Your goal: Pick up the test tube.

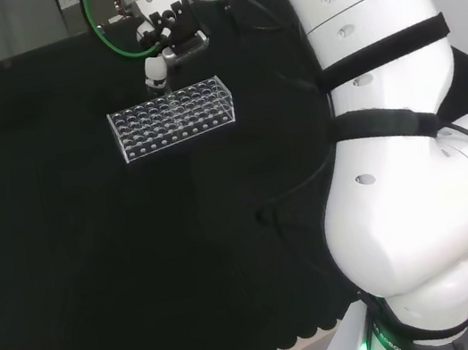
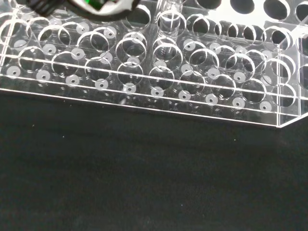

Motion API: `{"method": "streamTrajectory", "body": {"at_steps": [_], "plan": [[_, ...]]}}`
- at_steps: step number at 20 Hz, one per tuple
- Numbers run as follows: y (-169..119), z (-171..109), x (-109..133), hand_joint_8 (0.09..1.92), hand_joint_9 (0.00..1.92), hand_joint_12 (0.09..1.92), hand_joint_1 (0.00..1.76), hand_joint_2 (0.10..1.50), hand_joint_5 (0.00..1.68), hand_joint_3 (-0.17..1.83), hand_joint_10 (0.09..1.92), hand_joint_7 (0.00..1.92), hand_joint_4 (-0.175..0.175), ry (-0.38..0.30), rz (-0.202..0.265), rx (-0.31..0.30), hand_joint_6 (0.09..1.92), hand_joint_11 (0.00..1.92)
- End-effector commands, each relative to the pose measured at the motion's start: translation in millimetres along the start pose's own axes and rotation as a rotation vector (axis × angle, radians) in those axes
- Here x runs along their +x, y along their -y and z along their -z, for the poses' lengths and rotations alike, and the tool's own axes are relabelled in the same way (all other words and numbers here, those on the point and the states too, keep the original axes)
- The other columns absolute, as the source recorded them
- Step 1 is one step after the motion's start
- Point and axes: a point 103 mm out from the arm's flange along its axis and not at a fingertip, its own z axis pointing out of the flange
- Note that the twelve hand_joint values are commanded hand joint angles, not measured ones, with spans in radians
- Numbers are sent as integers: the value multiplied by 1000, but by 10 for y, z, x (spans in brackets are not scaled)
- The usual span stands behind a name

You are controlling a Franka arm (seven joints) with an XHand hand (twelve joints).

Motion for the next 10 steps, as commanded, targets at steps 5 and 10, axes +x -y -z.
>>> {"method": "streamTrajectory", "body": {"at_steps": [5, 10], "plan": [[-32, -13, 21, 874, 718, 1484, 932, 705, 509, 571, 788, 869, -173, -43, -27, -56, 710, 313], [-46, 2, 23, 869, 766, 1467, 944, 697, 555, 592, 767, 914, -175, -53, -32, -63, 735, 344]]}}
